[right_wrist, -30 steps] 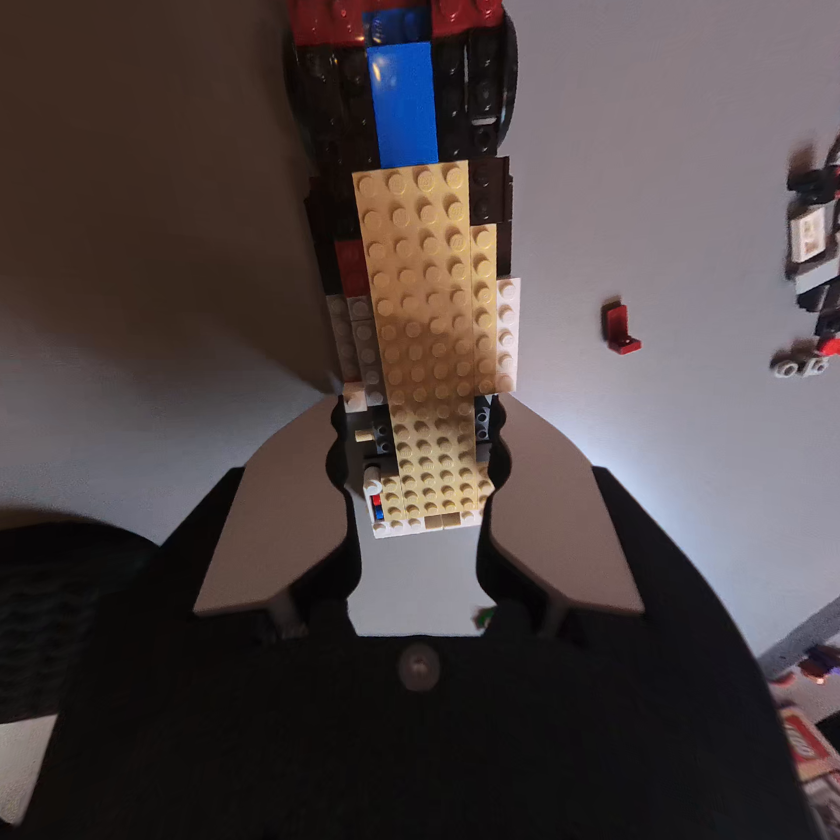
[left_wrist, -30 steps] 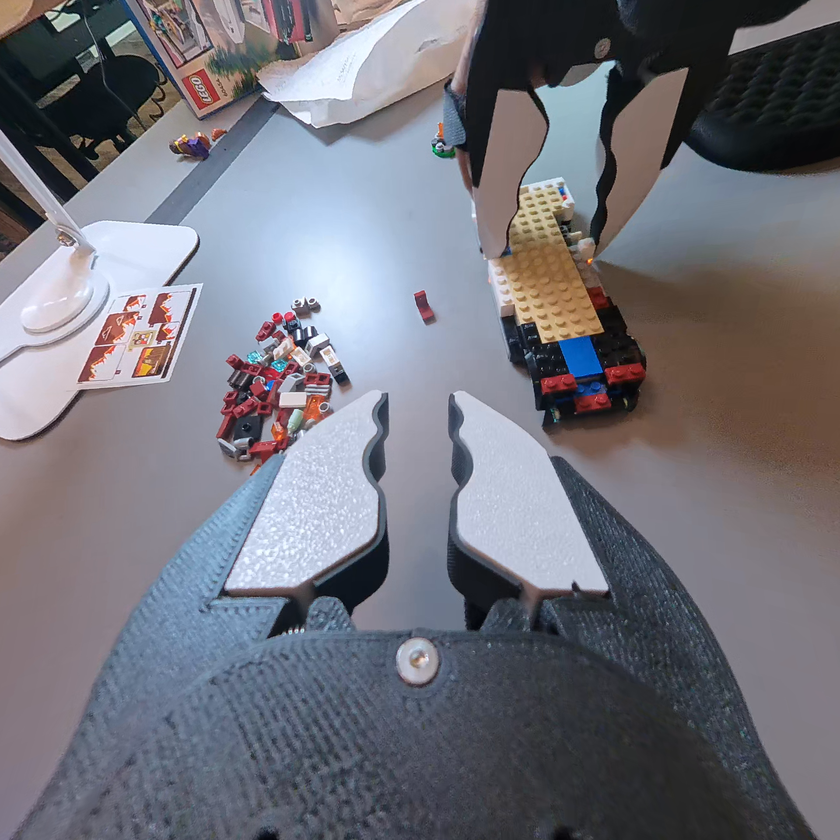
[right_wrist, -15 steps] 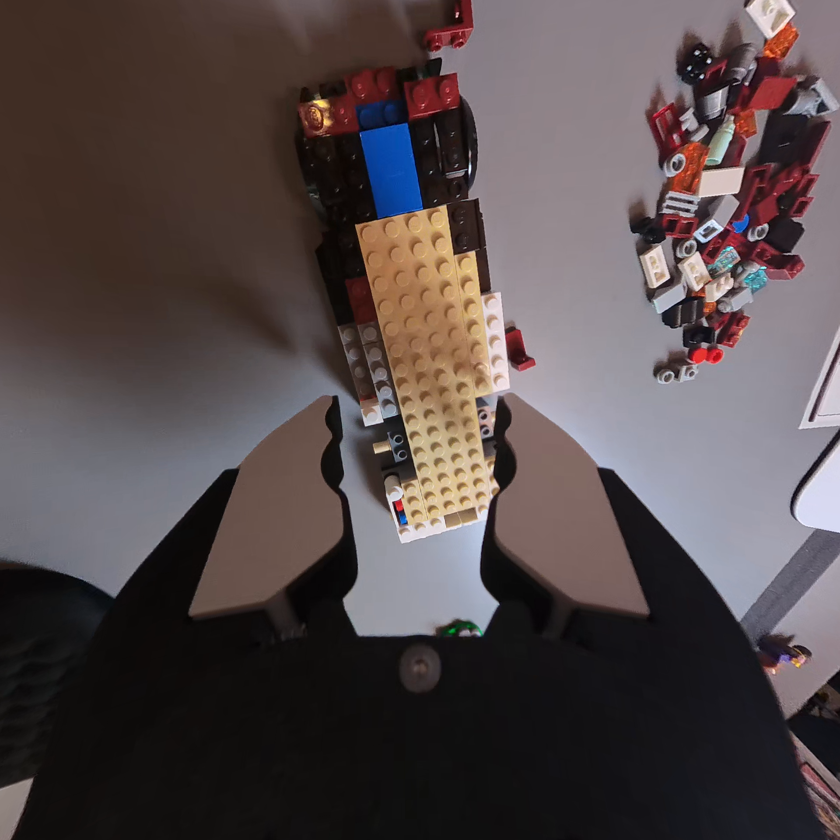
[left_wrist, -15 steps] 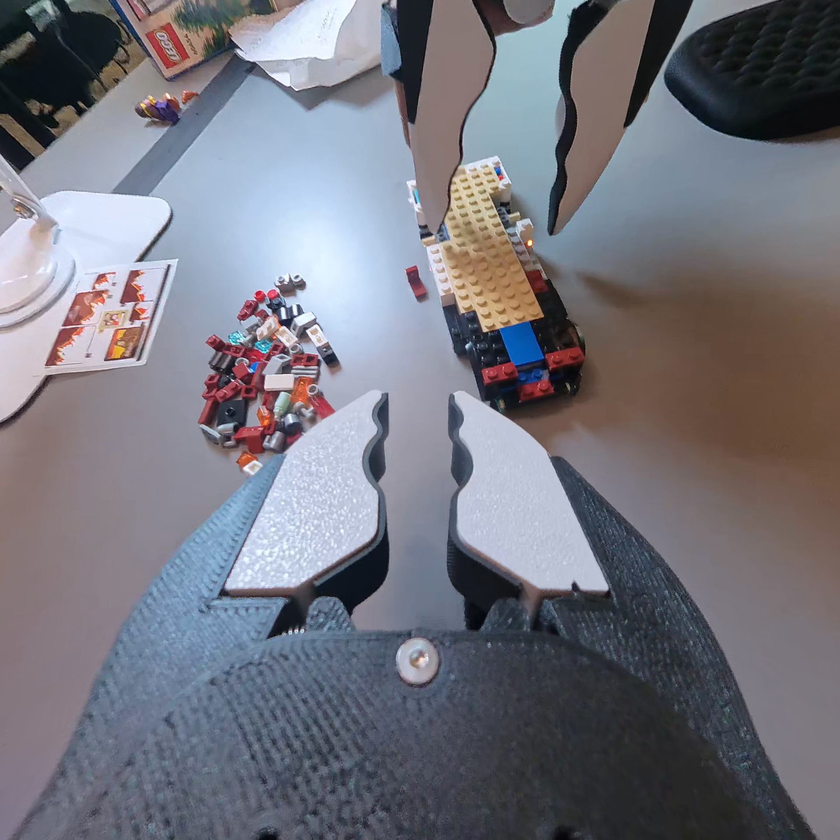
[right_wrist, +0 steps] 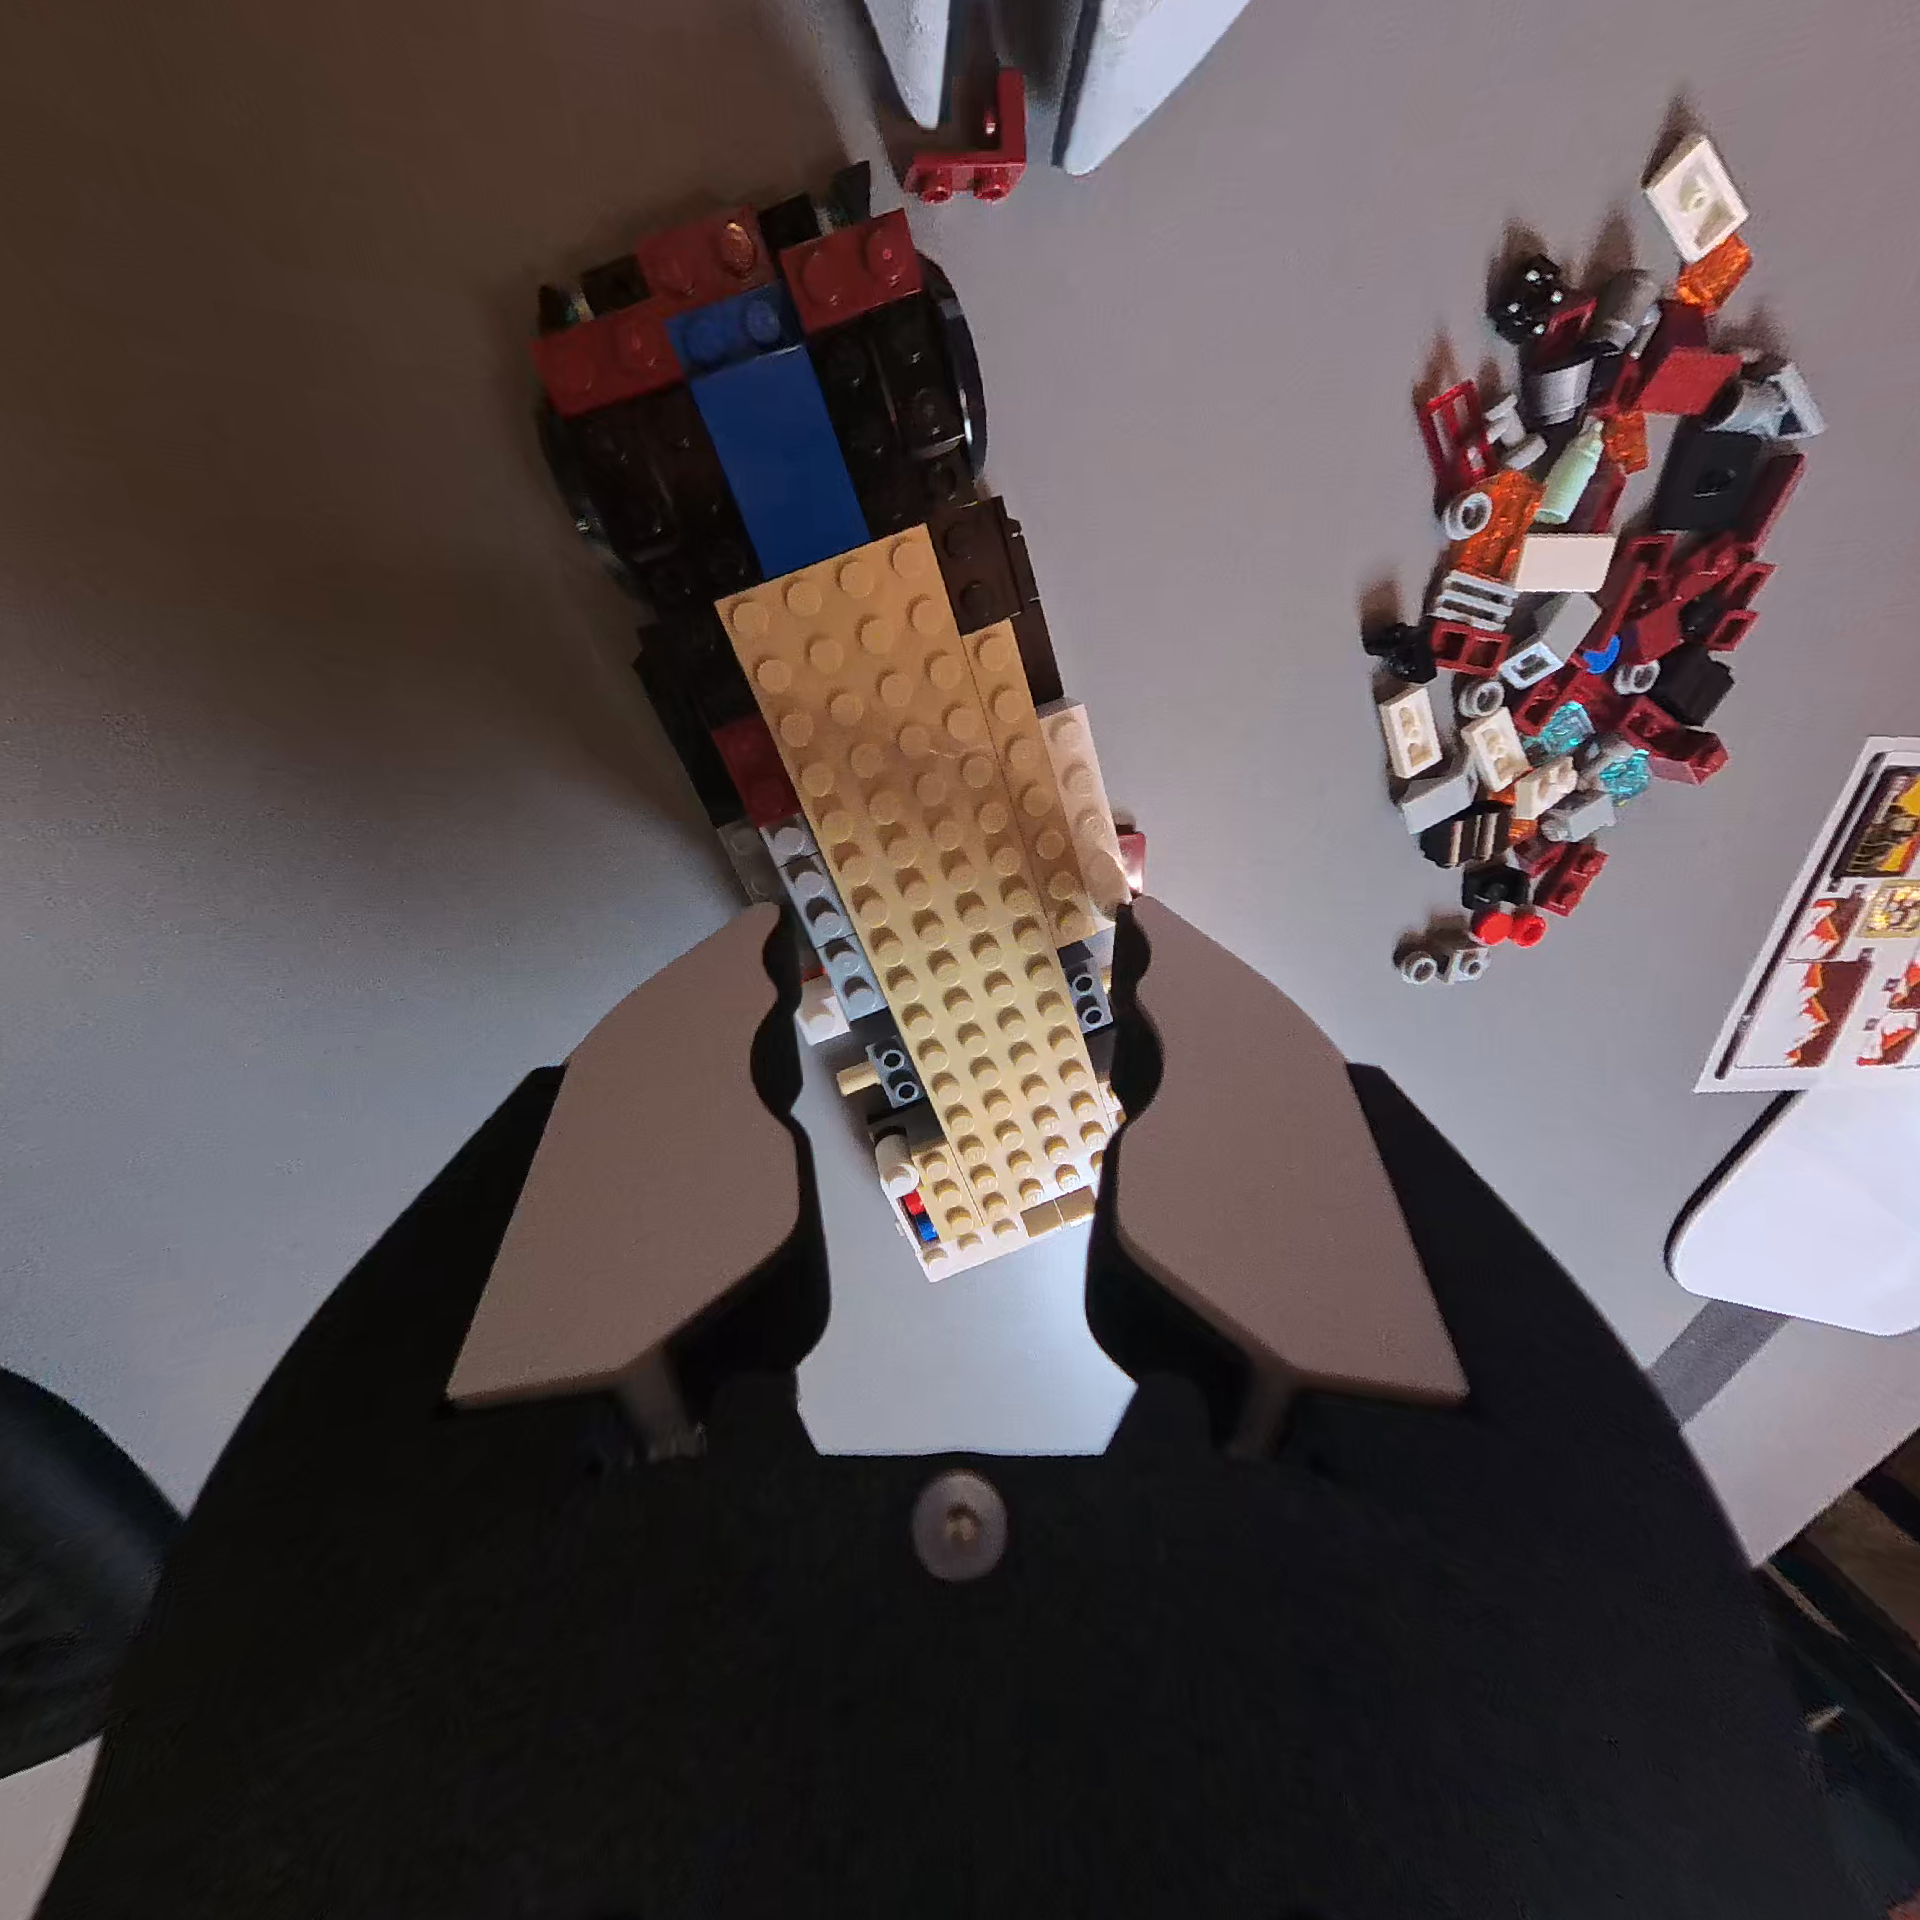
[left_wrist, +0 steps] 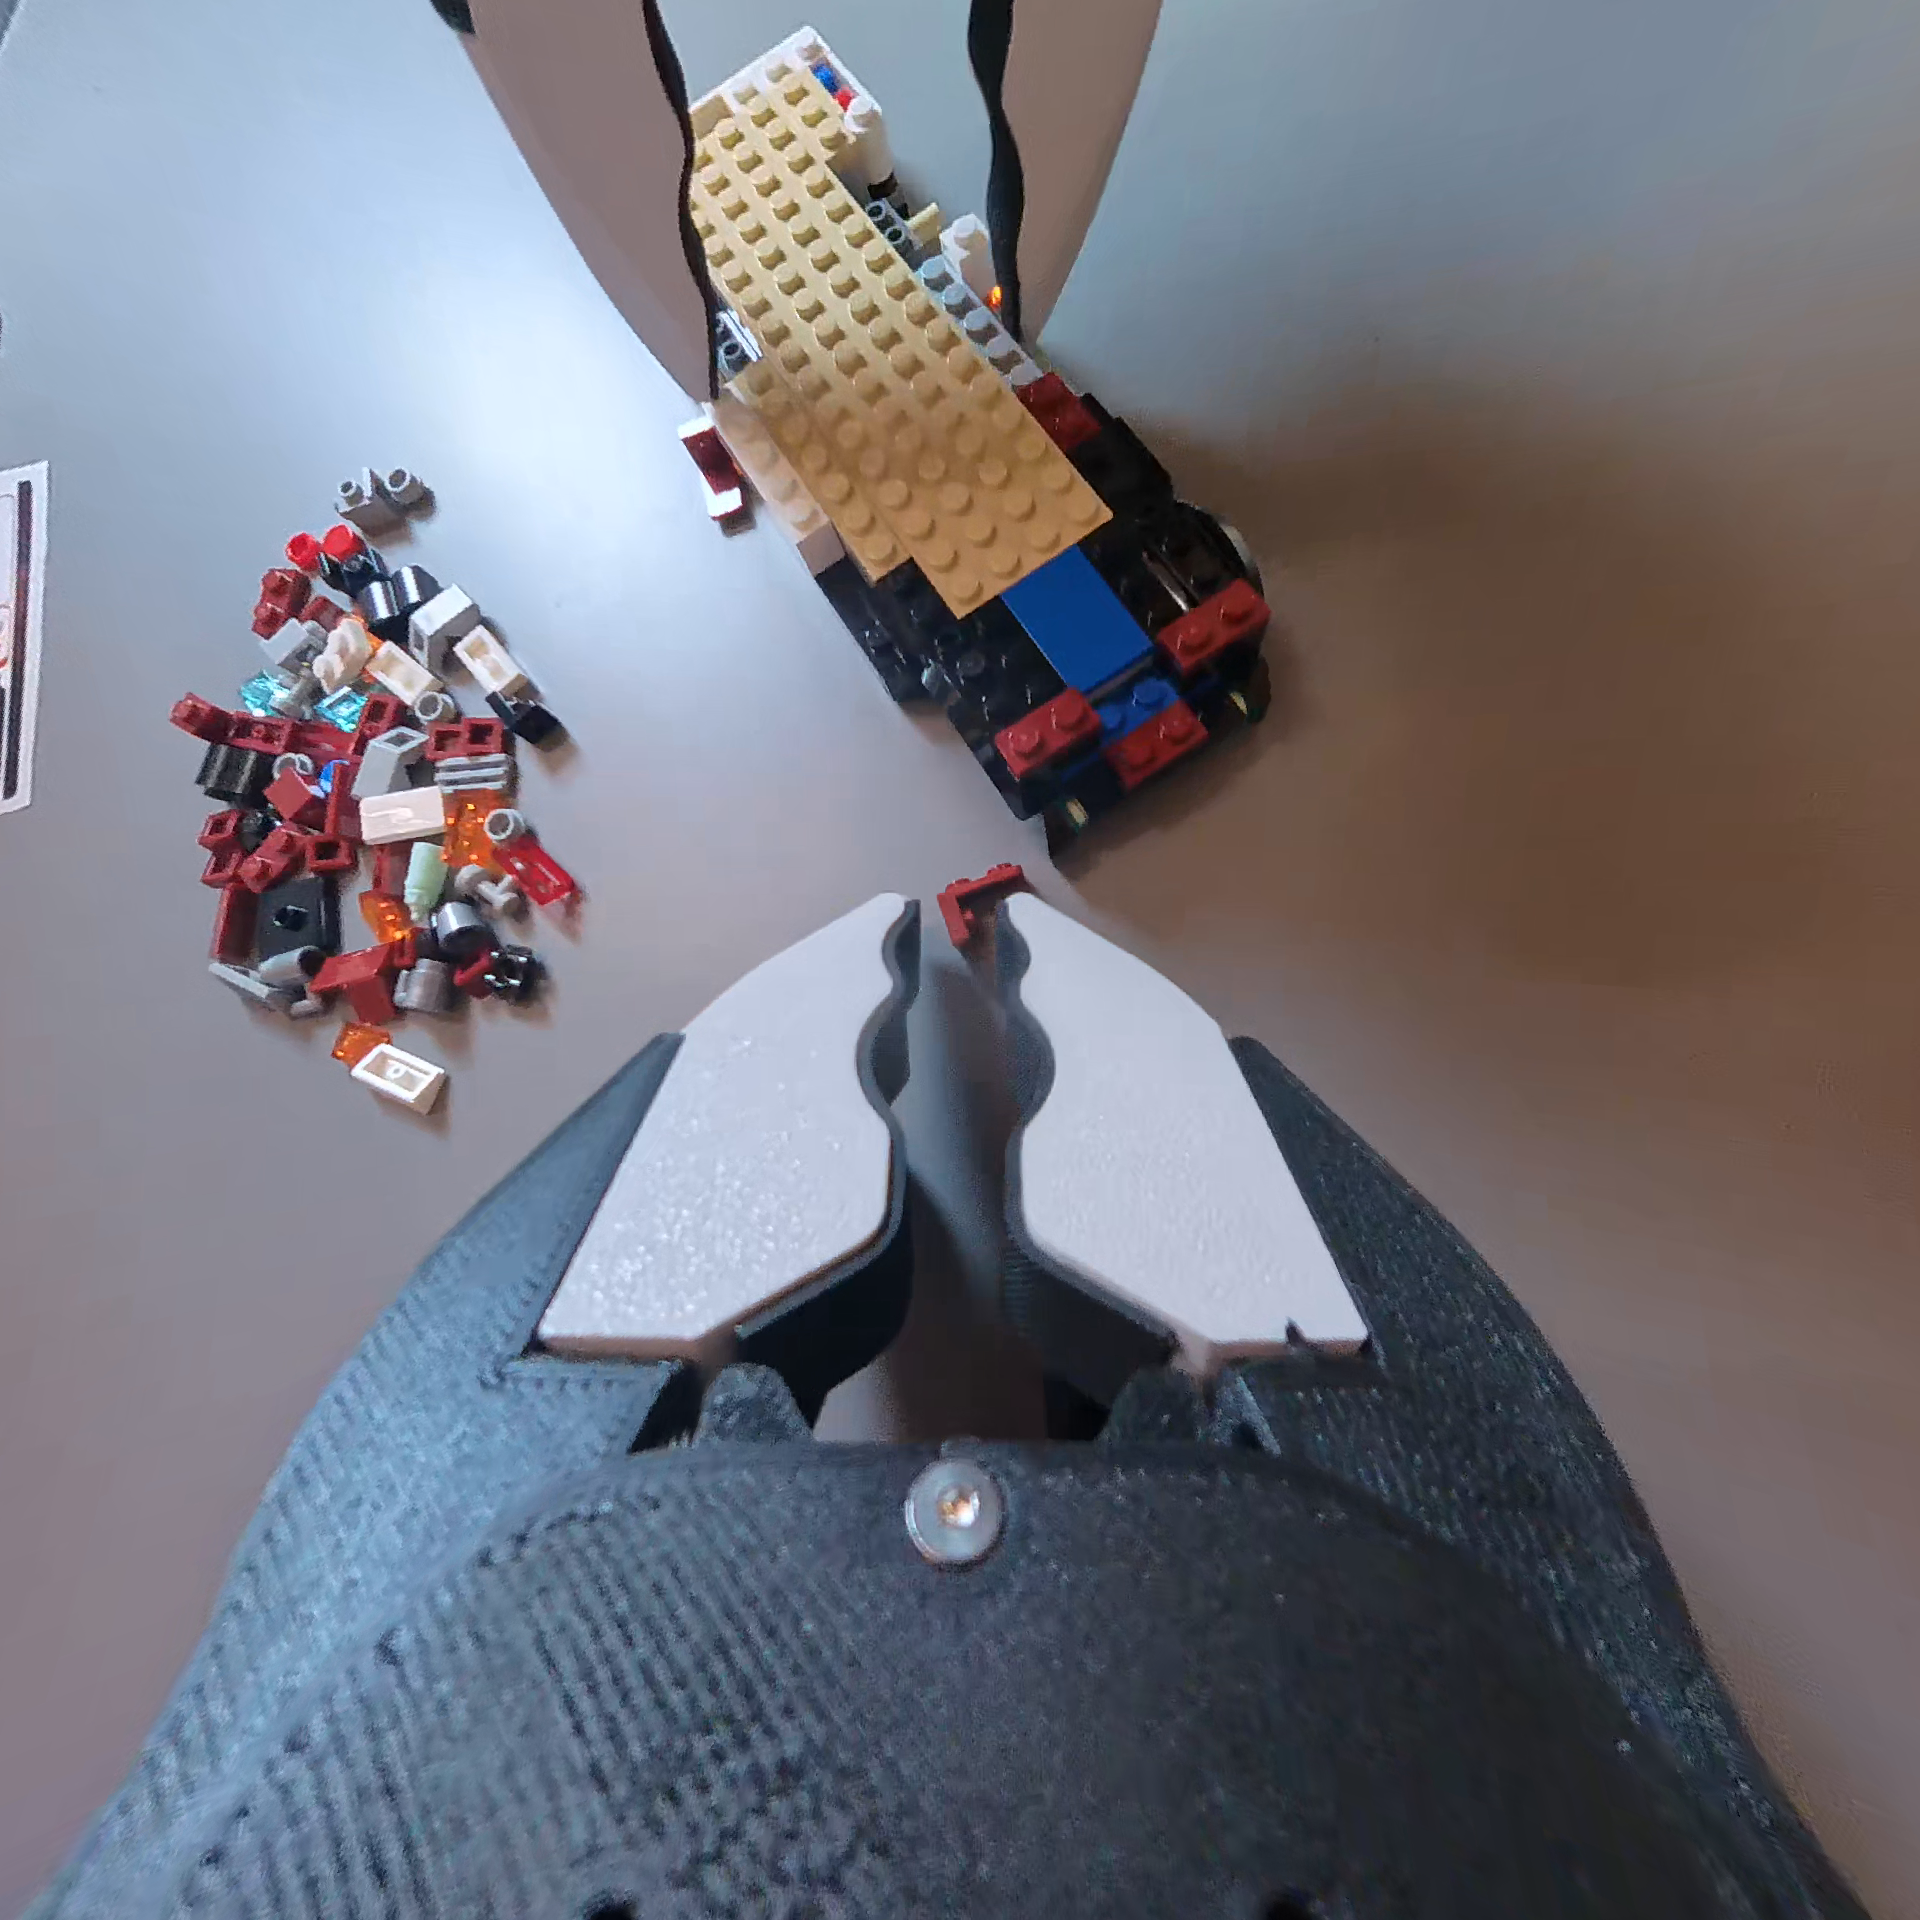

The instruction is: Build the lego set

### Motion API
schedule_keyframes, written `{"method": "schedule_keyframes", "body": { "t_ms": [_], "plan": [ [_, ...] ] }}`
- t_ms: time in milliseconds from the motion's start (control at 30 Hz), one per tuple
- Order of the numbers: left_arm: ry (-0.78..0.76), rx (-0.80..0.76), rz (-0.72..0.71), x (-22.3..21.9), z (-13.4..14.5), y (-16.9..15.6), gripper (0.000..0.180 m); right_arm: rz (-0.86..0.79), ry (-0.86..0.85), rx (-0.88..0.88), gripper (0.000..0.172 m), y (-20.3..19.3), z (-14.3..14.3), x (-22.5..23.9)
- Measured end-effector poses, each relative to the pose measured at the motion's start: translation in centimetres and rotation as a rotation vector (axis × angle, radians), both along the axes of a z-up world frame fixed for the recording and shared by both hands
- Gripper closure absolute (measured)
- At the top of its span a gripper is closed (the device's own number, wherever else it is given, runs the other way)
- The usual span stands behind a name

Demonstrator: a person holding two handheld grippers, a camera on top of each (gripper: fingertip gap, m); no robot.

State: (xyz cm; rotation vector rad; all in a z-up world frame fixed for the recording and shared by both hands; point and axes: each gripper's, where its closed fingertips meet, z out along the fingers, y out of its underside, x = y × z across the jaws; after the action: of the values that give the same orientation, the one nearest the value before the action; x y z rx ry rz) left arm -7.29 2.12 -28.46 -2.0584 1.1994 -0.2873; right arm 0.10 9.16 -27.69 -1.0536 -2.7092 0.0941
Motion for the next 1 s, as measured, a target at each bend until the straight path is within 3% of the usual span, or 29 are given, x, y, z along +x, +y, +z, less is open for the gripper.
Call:
{"method": "schedule_keyframes", "body": {
  "t_ms": [233,367,500,767,1000],
  "plan": [
    [0.019,0.046,-0.001,-0.1,0.3,0.3,0.175,0.009,0.019,-0.001,0.114,0.2,0.0,-0.6],
    [-0.084,0.052,0.046,-0.5,1.6,1.0,0.175,0.019,0.039,0.008,0.12,0.4,0.0,-0.9],
    [-0.257,0.042,0.084,-0.4,3.6,1.5,0.175,-0.013,0.083,-0.005,0.115,0.6,0.5,-1.1],
    [-0.58,-0.064,0.054,1.6,6.8,0.6,0.175,-0.104,0.473,-0.23,0.129,-2.8,6.4,-2.2],
    [-0.779,-0.252,-0.029,4.5,8.0,-1.3,0.175,-0.042,0.649,-0.313,0.147,-7.6,7.8,-2.0]
  ]
}}
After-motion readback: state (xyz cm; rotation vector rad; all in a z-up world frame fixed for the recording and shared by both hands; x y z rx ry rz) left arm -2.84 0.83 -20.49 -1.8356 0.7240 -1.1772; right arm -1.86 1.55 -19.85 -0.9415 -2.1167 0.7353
